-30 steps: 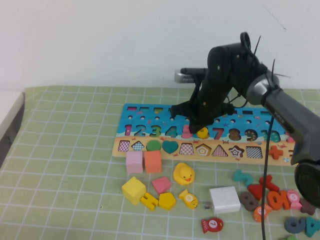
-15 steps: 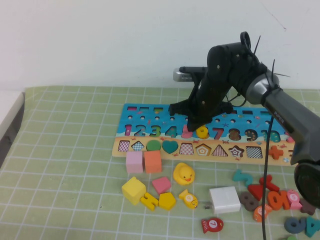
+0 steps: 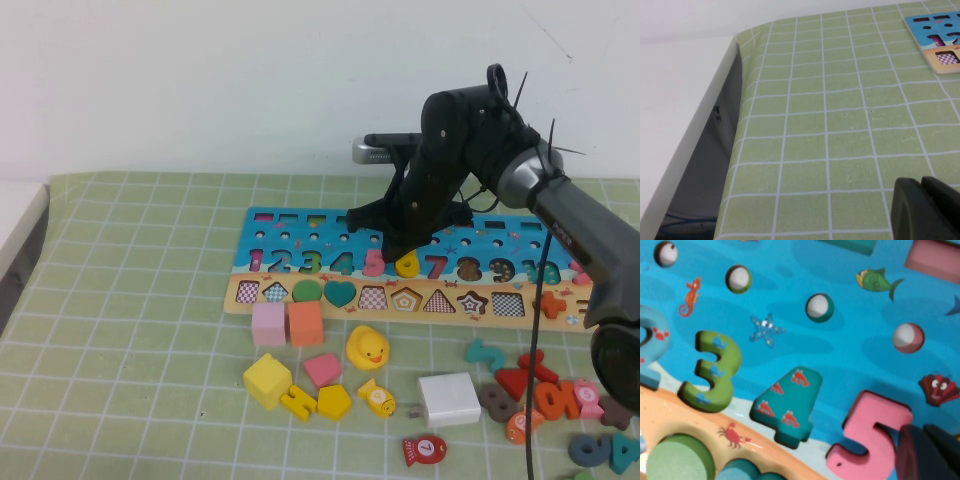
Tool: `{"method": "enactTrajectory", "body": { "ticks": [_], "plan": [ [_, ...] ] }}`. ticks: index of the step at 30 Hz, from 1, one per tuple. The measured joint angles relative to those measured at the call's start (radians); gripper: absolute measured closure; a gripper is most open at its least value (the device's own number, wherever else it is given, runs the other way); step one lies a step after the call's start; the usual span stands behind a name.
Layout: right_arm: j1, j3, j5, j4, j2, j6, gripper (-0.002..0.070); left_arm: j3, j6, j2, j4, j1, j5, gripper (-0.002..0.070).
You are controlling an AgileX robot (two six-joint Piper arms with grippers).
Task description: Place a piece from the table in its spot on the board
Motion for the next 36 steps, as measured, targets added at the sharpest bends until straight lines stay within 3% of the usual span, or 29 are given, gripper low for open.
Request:
{"method": "enactTrajectory", "body": {
  "ticks": [36],
  "plan": [
    [-0.02,-0.001,0.007,-0.075,-0.004,-0.004,0.0677,0.0,0.0,0.0,0.0,0.0,0.0,0.0677]
  ]
}}
